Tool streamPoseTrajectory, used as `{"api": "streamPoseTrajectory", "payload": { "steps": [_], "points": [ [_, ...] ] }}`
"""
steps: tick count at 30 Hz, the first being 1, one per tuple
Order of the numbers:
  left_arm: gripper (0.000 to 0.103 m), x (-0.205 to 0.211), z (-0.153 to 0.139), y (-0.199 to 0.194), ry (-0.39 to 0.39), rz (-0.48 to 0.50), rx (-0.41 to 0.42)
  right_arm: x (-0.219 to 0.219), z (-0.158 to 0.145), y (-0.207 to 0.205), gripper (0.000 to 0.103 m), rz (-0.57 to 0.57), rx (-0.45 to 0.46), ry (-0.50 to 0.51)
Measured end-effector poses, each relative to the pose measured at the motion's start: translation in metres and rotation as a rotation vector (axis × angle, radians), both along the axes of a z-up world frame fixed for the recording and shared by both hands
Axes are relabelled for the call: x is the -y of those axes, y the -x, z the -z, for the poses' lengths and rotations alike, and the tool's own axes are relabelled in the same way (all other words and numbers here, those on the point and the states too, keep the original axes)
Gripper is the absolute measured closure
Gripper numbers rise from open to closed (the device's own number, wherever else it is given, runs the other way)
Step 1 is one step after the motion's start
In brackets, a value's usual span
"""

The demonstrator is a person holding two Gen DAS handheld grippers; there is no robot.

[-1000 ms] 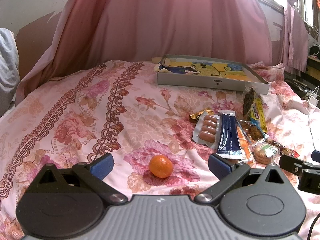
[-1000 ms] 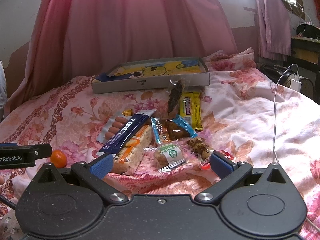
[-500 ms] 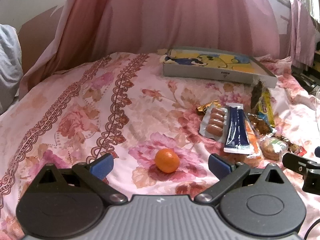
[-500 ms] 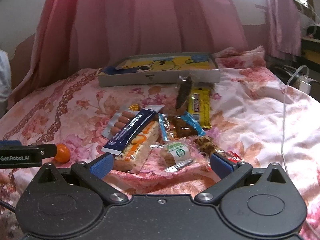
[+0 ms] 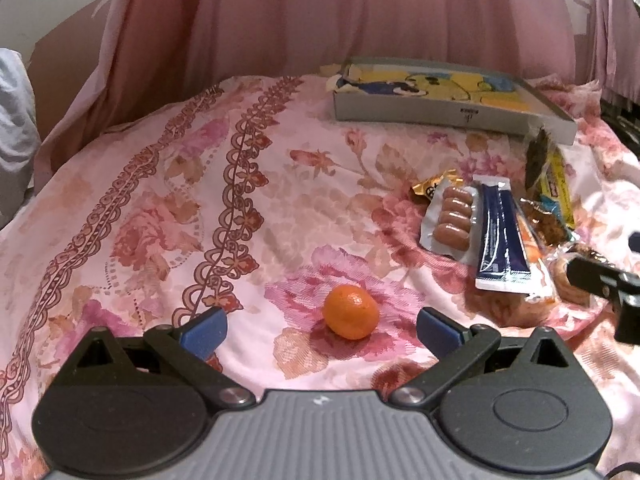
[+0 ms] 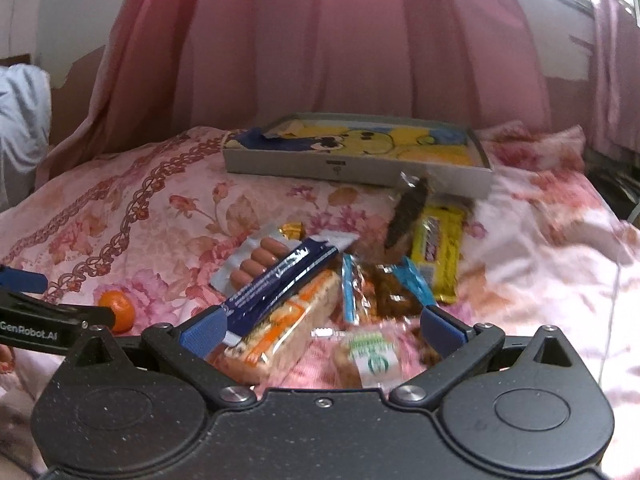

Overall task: Organize snacks
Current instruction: 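Grasp the orange mandarin with the left tool while the right tool reaches the blue tube packet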

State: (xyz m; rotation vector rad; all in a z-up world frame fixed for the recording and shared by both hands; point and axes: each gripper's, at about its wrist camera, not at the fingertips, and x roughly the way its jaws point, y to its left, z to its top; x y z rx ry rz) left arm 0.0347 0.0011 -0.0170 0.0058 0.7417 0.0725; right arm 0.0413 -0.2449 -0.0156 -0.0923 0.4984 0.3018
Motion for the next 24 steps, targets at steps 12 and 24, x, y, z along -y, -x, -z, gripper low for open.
{"api": "streamPoseTrajectory", "payload": {
  "steps": [12, 24],
  "points": [
    [0.001, 0.003, 0.011, -0.02, -0.018, 0.075, -0.058, -0.019, 0.017, -0.043, 0.001, -0.124, 0.053, 0.099],
    [0.014, 0.003, 0.015, -0.024, 0.02, 0.112, -0.086, -0.024, 0.019, -0.064, 0.012, -0.127, -0.06, -0.072]
  ]
}}
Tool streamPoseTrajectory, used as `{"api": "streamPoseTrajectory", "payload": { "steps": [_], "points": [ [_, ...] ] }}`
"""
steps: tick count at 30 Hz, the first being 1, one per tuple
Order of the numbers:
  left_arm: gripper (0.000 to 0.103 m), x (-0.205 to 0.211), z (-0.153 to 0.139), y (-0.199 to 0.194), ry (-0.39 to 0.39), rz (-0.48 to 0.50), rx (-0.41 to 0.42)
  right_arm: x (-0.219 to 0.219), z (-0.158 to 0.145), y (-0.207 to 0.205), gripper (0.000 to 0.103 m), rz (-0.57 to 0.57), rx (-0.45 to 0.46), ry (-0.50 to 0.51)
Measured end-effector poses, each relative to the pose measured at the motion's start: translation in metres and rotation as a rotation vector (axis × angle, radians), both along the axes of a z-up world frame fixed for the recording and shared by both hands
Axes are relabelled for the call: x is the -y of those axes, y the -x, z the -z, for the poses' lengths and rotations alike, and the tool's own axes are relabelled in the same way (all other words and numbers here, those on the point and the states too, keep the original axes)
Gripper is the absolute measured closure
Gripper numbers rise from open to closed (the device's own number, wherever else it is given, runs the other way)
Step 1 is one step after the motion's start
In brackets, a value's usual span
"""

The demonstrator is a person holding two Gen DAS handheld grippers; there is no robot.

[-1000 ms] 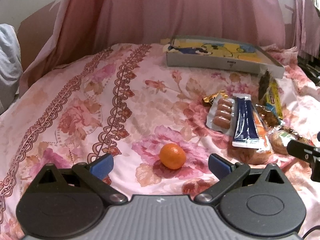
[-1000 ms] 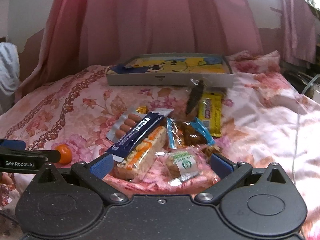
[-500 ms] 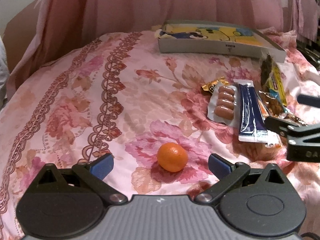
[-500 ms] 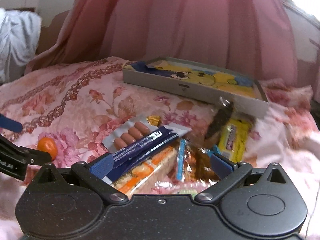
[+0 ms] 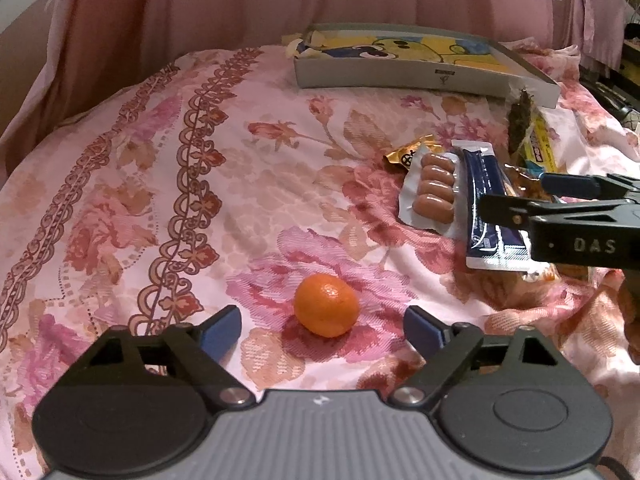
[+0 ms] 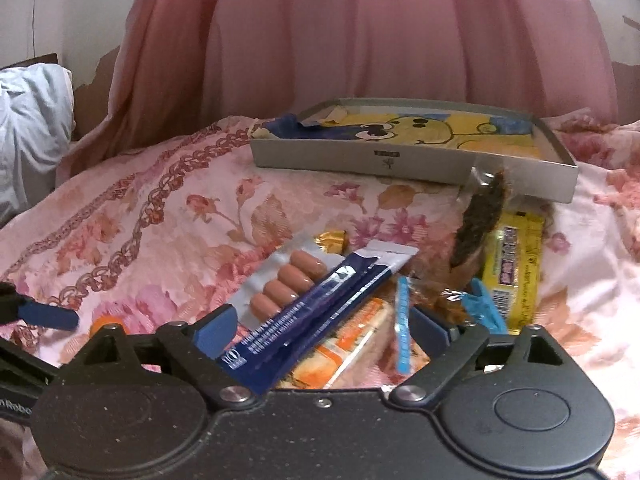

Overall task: Organize snacks
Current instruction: 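Grasp the orange mandarin with the left tool while the right tool reaches the blue tube packet, then lift the mandarin with the left tool while the right tool grasps and lifts the blue tube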

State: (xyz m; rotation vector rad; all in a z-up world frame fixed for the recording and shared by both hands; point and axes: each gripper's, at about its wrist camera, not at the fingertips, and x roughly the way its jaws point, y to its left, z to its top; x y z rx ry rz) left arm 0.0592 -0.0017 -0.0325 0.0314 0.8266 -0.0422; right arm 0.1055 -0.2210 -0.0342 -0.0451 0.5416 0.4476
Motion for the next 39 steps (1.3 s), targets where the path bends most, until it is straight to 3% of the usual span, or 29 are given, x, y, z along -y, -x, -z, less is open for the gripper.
{"api": "streamPoseTrajectory", "payload": {
  "steps": [15, 25, 31, 39],
  "points": [
    [0.032, 0.001, 0.004, -0.006, 0.02, 0.0, -0.025, -0.022, 0.012, -0.012, 0.014, 0.037, -0.05, 0.043],
    [0.048, 0.001, 0.006, -0.014, 0.07, -0.032, -0.03, -0.017, 0.016, -0.012, 0.026, 0.066, -0.1, 0.051],
    [0.066, 0.005, 0.006, -0.018, 0.076, -0.036, -0.032, -0.014, 0.015, -0.011, 0.032, 0.079, -0.121, 0.035],
    [0.067, 0.006, 0.006, -0.016, 0.089, -0.054, -0.029, -0.006, 0.015, -0.011, 0.046, 0.116, -0.141, -0.001]
  ]
}}
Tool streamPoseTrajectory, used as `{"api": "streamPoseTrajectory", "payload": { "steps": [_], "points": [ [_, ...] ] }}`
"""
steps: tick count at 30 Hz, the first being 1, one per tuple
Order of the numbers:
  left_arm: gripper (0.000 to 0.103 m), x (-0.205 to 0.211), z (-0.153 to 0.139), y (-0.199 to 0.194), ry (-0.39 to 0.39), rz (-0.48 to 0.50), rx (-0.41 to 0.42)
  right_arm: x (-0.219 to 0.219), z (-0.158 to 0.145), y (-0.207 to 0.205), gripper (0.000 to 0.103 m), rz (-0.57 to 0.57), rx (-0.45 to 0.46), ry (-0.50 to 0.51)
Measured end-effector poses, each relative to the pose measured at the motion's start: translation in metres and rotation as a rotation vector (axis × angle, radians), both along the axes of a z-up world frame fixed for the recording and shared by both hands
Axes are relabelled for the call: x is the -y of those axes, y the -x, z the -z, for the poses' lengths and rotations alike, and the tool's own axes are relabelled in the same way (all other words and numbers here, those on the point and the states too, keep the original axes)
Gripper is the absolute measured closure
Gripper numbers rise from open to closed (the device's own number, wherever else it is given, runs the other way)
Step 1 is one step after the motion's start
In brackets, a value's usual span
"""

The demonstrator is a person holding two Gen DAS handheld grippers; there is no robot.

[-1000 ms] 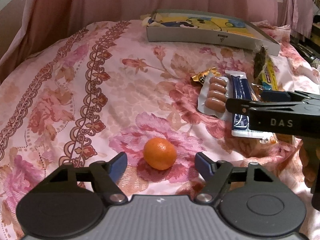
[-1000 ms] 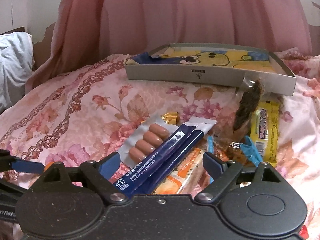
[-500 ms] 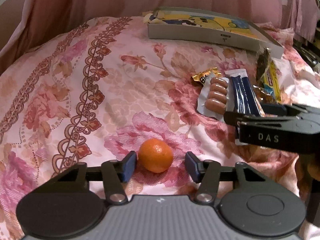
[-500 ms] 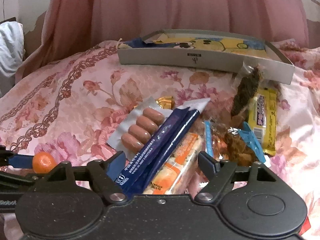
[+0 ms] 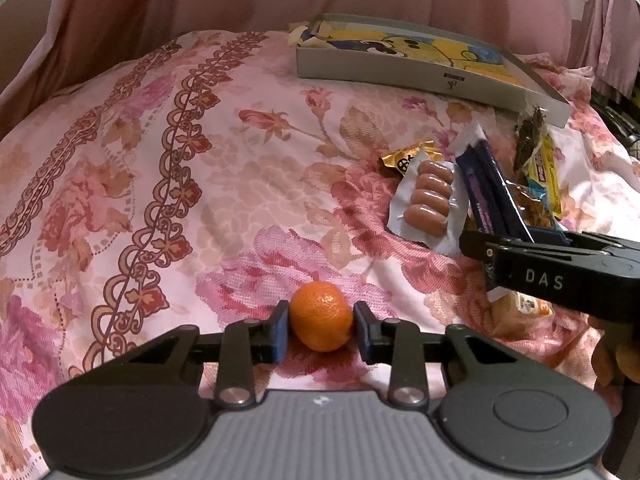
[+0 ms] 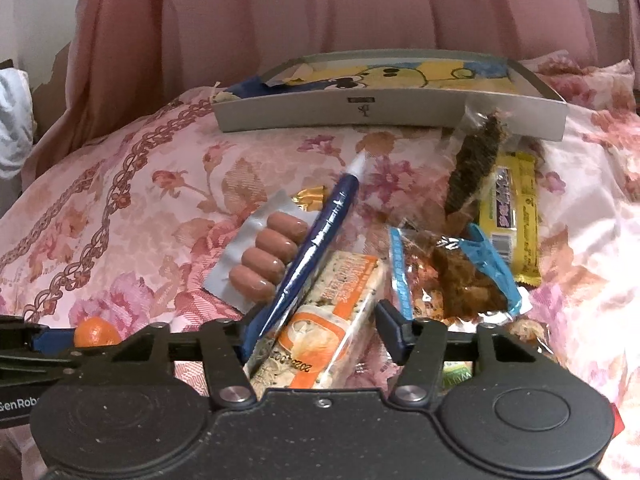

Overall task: Organize snacks
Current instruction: 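Lift the mandarin with the left tool while the right tool grasps and lifts the blue tube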

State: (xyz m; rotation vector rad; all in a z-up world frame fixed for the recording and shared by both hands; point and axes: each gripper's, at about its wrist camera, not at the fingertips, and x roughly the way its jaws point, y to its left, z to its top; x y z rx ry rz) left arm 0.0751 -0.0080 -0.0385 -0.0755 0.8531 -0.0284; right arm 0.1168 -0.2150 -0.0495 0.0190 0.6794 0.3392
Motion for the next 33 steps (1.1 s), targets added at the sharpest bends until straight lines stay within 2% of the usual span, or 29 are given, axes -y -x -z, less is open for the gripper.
{"api": "streamPoseTrajectory", "payload": {
  "steps": [9, 14, 23, 30, 33],
  "points": [
    [0.067, 0.012, -0.006, -0.004, 0.001, 0.015, 0.015, 0.011, -0.001, -0.001, 0.057, 0.023, -0.043, -0.065],
    [0.067, 0.021, -0.011, -0.009, 0.01, 0.016, 0.022, 0.013, -0.003, 0.004, 0.058, 0.014, -0.034, -0.057],
    [0.067, 0.03, -0.016, -0.011, 0.017, 0.023, 0.031, -0.006, 0.0, 0.016, 0.054, -0.036, 0.076, 0.149],
    [0.067, 0.03, -0.015, -0.012, 0.026, 0.015, 0.026, -0.016, 0.003, 0.023, 0.049, -0.059, 0.16, 0.253],
    [0.067, 0.028, -0.015, -0.012, 0.028, 0.01, 0.025, -0.024, 0.004, 0.027, 0.053, -0.082, 0.211, 0.319]
  ]
}}
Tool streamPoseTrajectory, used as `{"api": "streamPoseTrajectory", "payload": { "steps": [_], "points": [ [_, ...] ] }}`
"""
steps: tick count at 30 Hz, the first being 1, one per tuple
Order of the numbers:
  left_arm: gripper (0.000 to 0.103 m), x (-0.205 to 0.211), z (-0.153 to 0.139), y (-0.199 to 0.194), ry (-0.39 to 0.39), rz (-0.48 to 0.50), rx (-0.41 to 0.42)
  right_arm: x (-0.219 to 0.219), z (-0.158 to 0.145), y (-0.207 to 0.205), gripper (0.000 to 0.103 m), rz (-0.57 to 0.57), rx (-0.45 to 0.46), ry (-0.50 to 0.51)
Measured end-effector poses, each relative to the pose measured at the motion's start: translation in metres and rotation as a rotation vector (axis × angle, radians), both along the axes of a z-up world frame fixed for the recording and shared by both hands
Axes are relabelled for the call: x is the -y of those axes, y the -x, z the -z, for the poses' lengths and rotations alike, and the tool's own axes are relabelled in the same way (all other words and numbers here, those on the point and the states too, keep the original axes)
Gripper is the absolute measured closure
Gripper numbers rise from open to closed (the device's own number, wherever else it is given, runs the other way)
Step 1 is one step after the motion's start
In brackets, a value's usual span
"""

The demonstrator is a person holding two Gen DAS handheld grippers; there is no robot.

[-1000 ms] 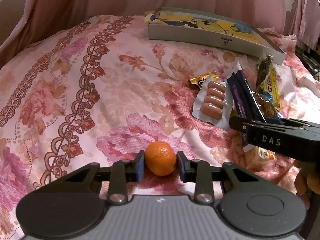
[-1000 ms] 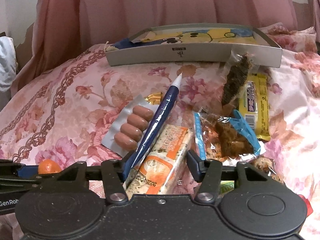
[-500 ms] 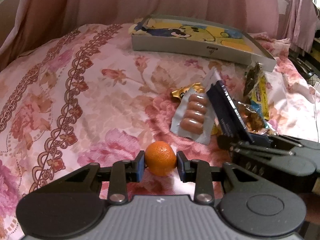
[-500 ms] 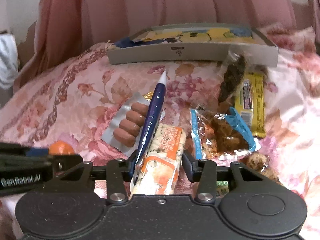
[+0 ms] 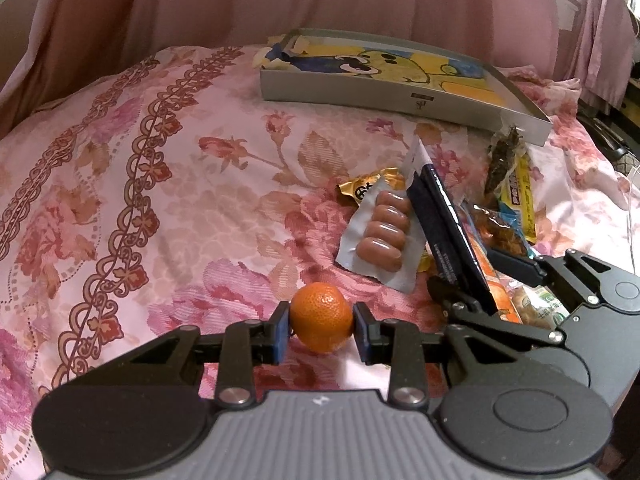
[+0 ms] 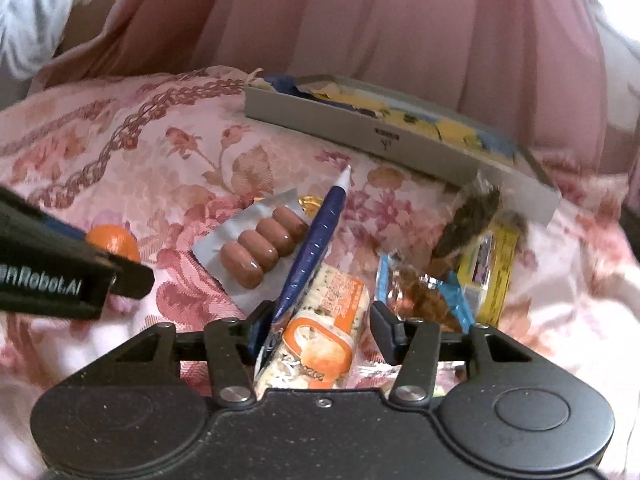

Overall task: Organize snacks
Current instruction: 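Lift the mandarin with the left tool while the right tool grasps and lifts the blue tube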

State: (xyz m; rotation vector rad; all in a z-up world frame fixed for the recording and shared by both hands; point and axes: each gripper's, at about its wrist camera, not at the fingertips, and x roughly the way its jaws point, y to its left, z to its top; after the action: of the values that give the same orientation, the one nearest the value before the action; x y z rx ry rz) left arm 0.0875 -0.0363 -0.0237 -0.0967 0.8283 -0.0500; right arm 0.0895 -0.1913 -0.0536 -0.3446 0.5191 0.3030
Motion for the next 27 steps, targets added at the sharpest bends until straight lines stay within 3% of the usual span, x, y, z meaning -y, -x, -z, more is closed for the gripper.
{"api": "streamPoseTrajectory", "payload": {
  "steps": [4, 12, 14, 19, 27],
  "points": [
    [0.067, -0.001, 0.0, -0.001, 0.003, -0.007, 0.0, -0.006, 0.001, 0.003, 0.059, -0.018, 0.05, 0.055],
    [0.067, -0.001, -0.005, -0.003, 0.003, -0.006, 0.012, -0.014, 0.007, 0.009, 0.057, -0.042, 0.122, 0.154],
    [0.067, -0.001, -0.006, -0.004, 0.001, -0.007, 0.015, -0.016, 0.008, 0.012, 0.063, -0.051, 0.142, 0.18],
    [0.067, -0.003, -0.007, -0.005, -0.002, -0.008, 0.017, -0.024, 0.01, 0.019, 0.092, -0.109, 0.193, 0.225],
    [0.067, -0.004, -0.013, -0.015, 0.001, -0.006, 0.039, -0.022, 0.001, 0.022, 0.099, -0.113, 0.251, 0.187]
  ]
}}
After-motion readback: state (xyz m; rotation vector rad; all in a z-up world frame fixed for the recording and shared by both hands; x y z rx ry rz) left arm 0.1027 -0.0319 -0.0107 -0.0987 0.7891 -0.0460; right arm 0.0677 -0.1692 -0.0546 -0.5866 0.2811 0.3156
